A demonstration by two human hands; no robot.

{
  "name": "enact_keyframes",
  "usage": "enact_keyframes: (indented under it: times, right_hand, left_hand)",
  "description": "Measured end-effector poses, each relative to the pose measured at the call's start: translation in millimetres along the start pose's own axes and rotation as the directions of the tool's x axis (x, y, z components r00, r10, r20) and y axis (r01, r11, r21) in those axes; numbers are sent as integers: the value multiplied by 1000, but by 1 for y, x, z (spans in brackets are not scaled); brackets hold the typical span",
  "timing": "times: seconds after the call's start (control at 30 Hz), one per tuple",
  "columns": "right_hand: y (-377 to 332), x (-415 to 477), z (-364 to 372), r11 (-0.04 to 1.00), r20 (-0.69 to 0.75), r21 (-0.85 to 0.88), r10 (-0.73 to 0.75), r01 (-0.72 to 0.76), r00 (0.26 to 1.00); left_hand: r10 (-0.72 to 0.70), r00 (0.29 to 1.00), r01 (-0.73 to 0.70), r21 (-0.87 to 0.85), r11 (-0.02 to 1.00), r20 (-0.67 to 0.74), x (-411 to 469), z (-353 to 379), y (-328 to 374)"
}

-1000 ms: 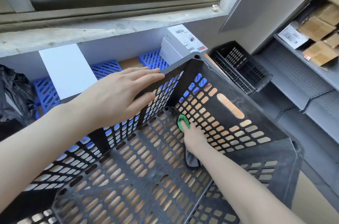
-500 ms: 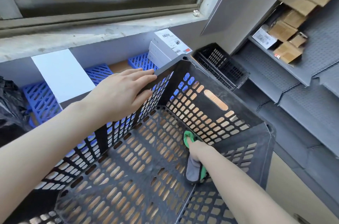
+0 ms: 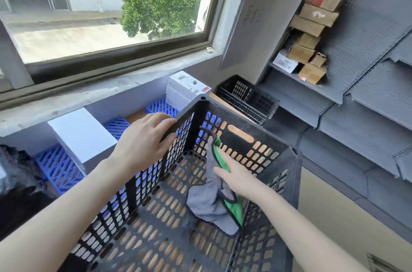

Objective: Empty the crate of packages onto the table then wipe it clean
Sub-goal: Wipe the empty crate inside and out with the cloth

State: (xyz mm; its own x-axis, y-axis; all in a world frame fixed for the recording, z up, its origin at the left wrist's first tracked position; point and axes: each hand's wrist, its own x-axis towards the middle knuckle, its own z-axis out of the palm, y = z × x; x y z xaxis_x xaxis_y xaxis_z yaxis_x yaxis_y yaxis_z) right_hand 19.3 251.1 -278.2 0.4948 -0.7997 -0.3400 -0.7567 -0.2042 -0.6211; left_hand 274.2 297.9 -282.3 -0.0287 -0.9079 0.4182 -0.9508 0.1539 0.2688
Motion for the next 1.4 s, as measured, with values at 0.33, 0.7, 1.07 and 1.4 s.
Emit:
enact_keyframes:
  times: [0.33, 0.7, 1.07, 1.4]
  right_hand:
    - [-17, -69, -52, 498, -55, 866, -2, 49, 998]
    - [1, -95, -95, 445, -63, 880, -238, 167, 969]
    - [50, -93, -145, 433, 91, 891, -467, 138, 880]
    - [83, -58, -190, 558, 70, 809, -400, 183, 914]
  left_hand:
    - [-121, 981, 168, -359, 918, 150, -48, -7, 63]
    - [-347, 810, 586, -670, 457, 472, -45, -18, 142]
    - [-490, 676, 665, -743, 83, 550, -42, 6, 233]
    - [-708, 638, 503, -860, 84, 303, -20, 6, 246]
